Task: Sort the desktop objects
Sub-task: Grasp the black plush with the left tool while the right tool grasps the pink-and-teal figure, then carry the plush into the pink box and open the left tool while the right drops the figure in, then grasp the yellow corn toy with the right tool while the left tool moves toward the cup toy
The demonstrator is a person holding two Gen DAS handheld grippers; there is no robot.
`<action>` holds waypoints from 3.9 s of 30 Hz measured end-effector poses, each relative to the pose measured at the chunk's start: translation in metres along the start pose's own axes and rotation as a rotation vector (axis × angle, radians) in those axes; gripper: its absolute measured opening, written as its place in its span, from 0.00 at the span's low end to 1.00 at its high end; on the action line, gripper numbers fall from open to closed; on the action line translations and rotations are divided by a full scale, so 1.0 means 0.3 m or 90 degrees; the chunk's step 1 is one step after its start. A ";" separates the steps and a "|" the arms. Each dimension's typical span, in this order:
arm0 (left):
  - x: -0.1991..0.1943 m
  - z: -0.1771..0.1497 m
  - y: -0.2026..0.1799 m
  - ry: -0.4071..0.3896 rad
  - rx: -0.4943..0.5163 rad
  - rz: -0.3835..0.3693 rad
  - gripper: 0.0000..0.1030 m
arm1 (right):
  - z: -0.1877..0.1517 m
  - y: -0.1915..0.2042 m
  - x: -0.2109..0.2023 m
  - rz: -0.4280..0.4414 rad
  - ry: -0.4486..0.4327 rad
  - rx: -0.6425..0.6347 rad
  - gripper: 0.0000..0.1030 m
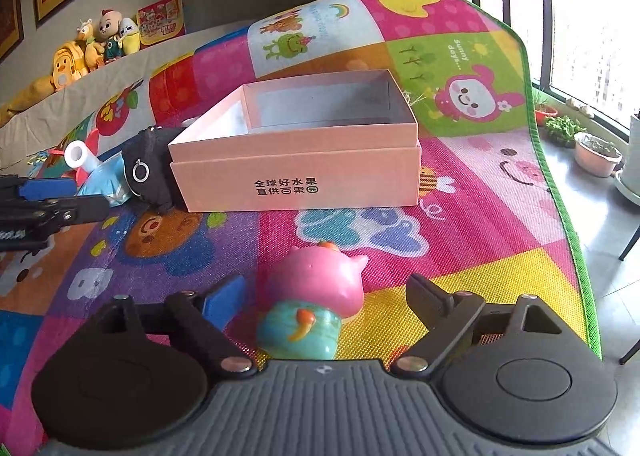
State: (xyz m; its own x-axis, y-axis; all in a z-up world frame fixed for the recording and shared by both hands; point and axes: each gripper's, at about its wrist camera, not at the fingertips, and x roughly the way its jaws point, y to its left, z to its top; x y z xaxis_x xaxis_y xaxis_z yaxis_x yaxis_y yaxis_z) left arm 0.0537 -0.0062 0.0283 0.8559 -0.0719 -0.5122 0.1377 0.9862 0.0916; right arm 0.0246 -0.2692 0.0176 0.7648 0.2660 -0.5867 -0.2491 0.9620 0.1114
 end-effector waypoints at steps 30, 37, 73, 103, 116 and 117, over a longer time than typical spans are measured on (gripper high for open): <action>-0.290 -0.195 -0.039 0.058 0.013 -0.127 0.65 | 0.000 -0.003 0.010 -0.011 0.009 0.010 0.94; -0.215 -0.178 -0.074 0.068 0.009 -0.113 0.77 | -0.004 0.003 0.006 -0.013 0.004 0.001 0.94; -0.135 0.296 -0.081 -0.101 0.016 -0.116 0.66 | 0.233 -0.056 -0.310 0.072 -0.090 -0.083 0.47; 0.109 0.278 0.067 -0.022 -0.040 -0.078 0.93 | 0.664 -0.034 0.510 0.024 0.104 -0.008 0.47; -0.043 -0.011 0.179 0.021 -0.107 -0.105 0.96 | 0.655 0.032 0.367 0.036 0.115 -0.053 0.60; -0.045 -0.018 0.188 0.021 -0.112 -0.096 0.96 | 0.651 0.047 0.351 0.045 0.119 -0.057 0.60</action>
State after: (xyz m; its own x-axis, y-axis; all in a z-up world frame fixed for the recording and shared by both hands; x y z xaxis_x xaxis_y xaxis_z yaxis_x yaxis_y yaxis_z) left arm 0.0472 0.0511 0.0357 0.8152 -0.2192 -0.5360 0.1716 0.9755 -0.1378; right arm 0.2177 -0.2156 0.1140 0.6229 0.3080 -0.7191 -0.3560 0.9301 0.0900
